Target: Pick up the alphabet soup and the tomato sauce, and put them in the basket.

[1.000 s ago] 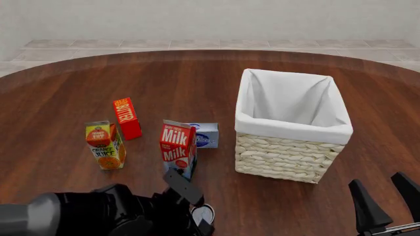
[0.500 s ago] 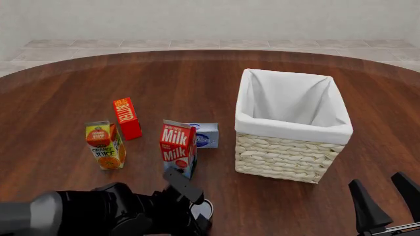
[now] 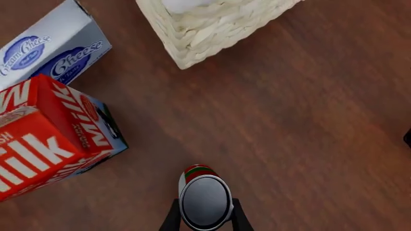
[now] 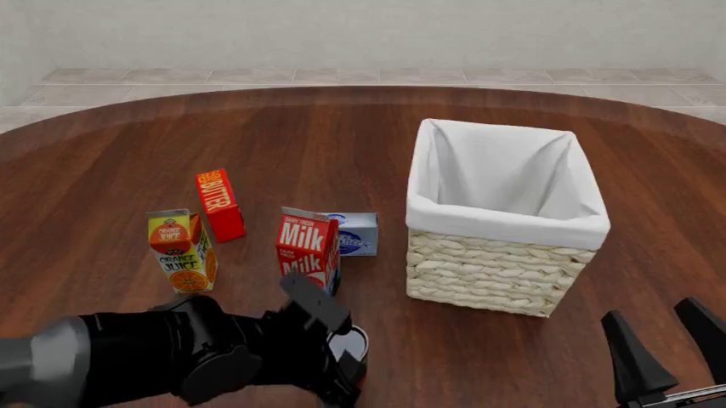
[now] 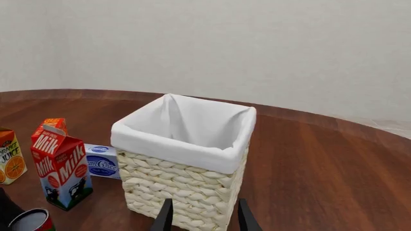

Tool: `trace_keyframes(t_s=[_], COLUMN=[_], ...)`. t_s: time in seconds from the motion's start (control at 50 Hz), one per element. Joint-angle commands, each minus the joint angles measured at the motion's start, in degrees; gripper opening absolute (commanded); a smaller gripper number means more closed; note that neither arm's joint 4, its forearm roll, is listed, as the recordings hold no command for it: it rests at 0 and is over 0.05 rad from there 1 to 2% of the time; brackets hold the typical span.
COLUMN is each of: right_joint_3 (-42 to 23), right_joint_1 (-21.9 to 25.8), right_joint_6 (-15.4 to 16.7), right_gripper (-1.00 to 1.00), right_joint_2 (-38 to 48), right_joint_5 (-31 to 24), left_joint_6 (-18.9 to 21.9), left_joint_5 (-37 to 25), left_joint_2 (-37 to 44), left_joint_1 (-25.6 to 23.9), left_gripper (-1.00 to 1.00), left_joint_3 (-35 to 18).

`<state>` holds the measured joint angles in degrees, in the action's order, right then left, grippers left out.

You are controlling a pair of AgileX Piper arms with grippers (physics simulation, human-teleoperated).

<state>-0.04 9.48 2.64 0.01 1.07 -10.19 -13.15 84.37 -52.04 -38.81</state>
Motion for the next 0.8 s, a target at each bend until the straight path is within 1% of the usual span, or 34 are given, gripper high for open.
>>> trace_keyframes(t_s=[0.02, 0.2, 0.24, 0.62, 0.8], right_joint_3=[0.01, 0.01, 0.01, 0.01, 0.01], right_joint_1=[0.29, 0.52, 0.41, 0.62, 0.54], right_joint_6=[0.07, 0.09, 0.17, 0.16, 0.14], right_gripper=[1.0, 1.0, 1.0, 1.0, 1.0], right_joint_2=[0.0, 0.0, 0.0, 0.0, 0.0], right_joint_5=[-0.04, -0.08, -0.1, -0.07, -0.04], left_joint_6=[3.12, 3.85, 4.52, 6.65, 8.5], left_joint_5=[-4.08, -6.35, -7.77, -12.21, -14.81], left_joint_2=[-2.7, -4.33, -5.0, -7.35, -7.96], left_joint_1=[1.03, 1.11, 1.43, 1.42, 2.24], left_gripper=[-1.0, -1.0, -1.0, -1.0, -1.0], left_joint_3=[-2.98, -4.22, -5.38, -9.9, -13.48])
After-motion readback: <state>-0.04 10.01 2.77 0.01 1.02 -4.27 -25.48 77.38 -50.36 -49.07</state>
